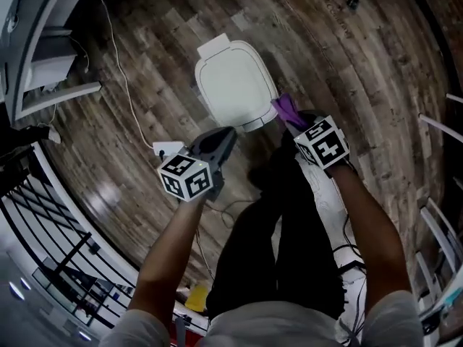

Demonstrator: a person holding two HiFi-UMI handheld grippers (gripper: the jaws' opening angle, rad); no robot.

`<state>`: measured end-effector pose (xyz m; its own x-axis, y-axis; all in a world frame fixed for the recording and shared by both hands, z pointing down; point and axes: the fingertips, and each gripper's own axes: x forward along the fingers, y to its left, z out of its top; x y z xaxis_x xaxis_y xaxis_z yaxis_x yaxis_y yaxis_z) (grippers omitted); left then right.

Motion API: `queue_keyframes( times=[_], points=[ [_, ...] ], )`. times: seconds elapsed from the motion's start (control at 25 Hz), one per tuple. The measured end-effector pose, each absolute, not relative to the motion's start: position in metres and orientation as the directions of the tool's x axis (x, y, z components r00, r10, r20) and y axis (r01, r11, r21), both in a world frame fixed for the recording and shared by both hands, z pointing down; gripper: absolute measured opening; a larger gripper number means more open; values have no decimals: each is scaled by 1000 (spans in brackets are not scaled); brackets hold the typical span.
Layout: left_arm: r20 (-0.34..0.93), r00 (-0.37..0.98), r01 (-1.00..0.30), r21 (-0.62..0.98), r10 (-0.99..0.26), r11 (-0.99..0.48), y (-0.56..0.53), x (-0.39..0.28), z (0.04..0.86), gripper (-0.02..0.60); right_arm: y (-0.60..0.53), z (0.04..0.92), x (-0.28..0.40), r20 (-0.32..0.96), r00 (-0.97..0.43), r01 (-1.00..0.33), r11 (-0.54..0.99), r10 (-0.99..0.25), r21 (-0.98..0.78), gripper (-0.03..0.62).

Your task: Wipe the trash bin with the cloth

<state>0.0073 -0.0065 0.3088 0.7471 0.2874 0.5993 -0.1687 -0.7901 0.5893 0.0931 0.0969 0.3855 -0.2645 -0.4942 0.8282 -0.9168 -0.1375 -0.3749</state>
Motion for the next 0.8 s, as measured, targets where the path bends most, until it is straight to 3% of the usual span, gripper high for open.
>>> queue_keyframes(
  times=[0.4,0.8],
  points=[
    [666,657,-84,530,353,-844,-28,92,288,8,115,397,191,792,-214,-750,-423,-572,-508,94],
    [686,596,13,510,417,-860,-49,147,295,8,102,429,215,753,-179,-486,-608,-634,-627,94]
  ],
)
